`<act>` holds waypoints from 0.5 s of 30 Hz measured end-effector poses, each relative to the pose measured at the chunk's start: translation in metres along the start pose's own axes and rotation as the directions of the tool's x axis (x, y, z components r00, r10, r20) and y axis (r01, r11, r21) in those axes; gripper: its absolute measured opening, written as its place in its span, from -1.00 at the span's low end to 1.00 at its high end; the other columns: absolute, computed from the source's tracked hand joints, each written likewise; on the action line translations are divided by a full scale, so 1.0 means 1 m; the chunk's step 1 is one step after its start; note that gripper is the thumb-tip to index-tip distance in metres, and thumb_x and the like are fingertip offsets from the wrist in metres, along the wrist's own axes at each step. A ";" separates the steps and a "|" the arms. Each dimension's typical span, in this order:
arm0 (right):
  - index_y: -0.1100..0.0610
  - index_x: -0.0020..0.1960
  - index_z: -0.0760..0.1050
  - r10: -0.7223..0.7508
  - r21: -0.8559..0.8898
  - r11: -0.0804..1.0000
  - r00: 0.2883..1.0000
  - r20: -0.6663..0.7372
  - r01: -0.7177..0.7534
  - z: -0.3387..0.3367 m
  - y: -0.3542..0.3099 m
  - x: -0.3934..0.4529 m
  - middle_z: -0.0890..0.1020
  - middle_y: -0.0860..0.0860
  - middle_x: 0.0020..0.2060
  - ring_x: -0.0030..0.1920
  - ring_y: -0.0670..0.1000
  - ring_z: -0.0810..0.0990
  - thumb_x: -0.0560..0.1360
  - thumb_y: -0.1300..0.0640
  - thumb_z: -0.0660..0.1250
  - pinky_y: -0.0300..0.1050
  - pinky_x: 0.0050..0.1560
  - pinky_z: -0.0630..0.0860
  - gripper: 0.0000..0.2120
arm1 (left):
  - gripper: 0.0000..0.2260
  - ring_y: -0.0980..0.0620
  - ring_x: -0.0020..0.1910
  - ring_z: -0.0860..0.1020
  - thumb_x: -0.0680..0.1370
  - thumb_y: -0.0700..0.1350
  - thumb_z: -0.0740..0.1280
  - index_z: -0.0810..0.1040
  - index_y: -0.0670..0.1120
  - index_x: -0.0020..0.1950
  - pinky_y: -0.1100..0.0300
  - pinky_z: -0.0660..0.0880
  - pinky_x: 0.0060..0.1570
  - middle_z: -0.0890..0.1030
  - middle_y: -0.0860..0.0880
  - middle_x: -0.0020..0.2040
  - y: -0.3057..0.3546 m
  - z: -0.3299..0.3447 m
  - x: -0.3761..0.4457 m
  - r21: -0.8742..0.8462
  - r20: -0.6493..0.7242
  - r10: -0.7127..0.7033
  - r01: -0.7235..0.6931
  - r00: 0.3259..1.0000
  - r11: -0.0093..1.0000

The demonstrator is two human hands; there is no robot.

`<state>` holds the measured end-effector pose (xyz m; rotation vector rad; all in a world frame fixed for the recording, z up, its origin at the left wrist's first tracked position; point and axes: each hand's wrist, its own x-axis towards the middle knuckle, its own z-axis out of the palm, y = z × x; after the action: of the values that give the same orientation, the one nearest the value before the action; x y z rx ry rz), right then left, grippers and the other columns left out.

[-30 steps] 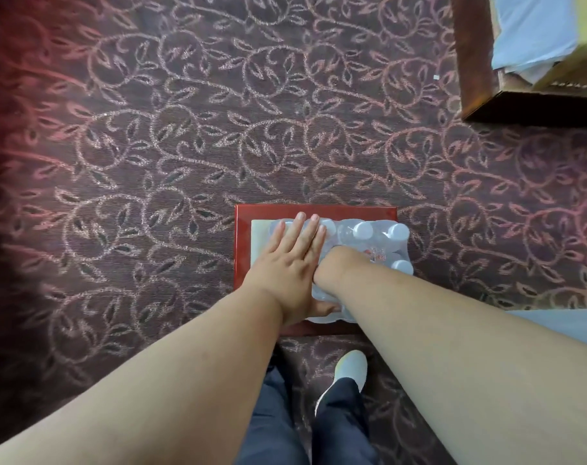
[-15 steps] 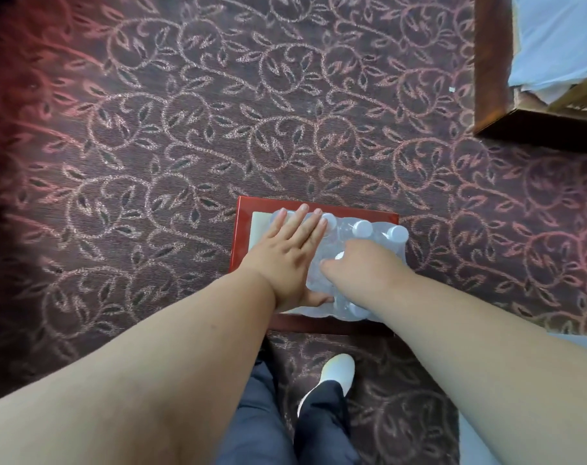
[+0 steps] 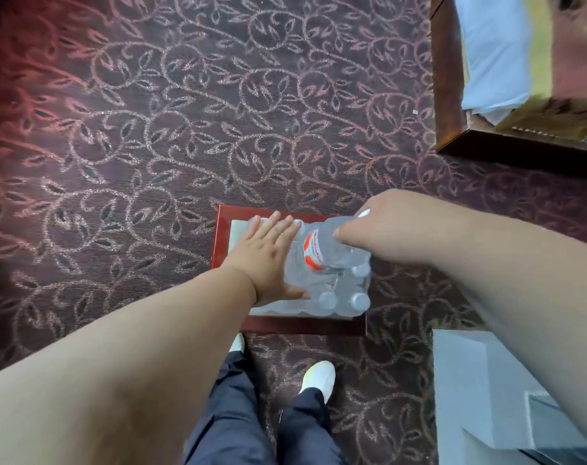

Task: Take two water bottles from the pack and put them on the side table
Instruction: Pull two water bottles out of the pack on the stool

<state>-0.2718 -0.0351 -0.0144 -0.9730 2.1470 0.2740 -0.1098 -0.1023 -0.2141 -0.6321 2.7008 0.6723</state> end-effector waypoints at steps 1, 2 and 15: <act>0.13 -0.40 0.39 -0.010 -0.033 0.999 1.000 0.018 0.010 -0.009 -0.002 -0.004 0.50 0.08 -0.37 -0.41 0.06 0.39 0.47 -0.07 0.26 -0.09 -0.45 0.19 -0.64 | 0.22 -0.07 0.65 -0.02 0.18 0.60 0.17 -0.10 -0.03 0.66 -0.08 -0.09 0.60 0.09 -0.03 0.68 0.009 -0.009 -0.005 -0.157 -0.002 -0.027 0.026 1.000 0.987; 0.12 -0.40 0.42 -0.018 -0.065 0.998 0.999 0.038 0.021 -0.018 -0.004 -0.009 0.51 0.09 -0.34 -0.40 0.05 0.40 0.48 -0.10 0.25 -0.09 -0.44 0.19 -0.62 | 0.19 -0.08 0.62 0.15 0.17 0.55 0.27 -0.03 0.02 0.65 -0.07 0.08 0.57 0.21 -0.03 0.64 0.019 -0.017 -0.011 -0.332 -0.013 -0.054 0.046 0.998 0.942; 0.19 -0.16 0.53 -0.009 0.622 0.782 0.998 0.069 -0.036 -0.008 -0.013 0.034 0.59 0.05 -0.39 -0.53 0.00 0.38 0.51 -0.14 0.30 -0.29 -0.56 0.36 -0.63 | -0.39 0.16 0.04 0.67 0.37 0.34 0.45 0.36 0.23 0.34 0.01 0.57 0.12 0.71 0.20 0.06 0.036 -0.039 -0.055 -0.820 0.015 -0.381 0.230 0.925 0.525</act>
<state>-0.2815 -0.0665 -0.0311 -0.5429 1.9692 -0.3859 -0.0858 -0.0745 -0.1469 -1.3914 2.1572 1.8528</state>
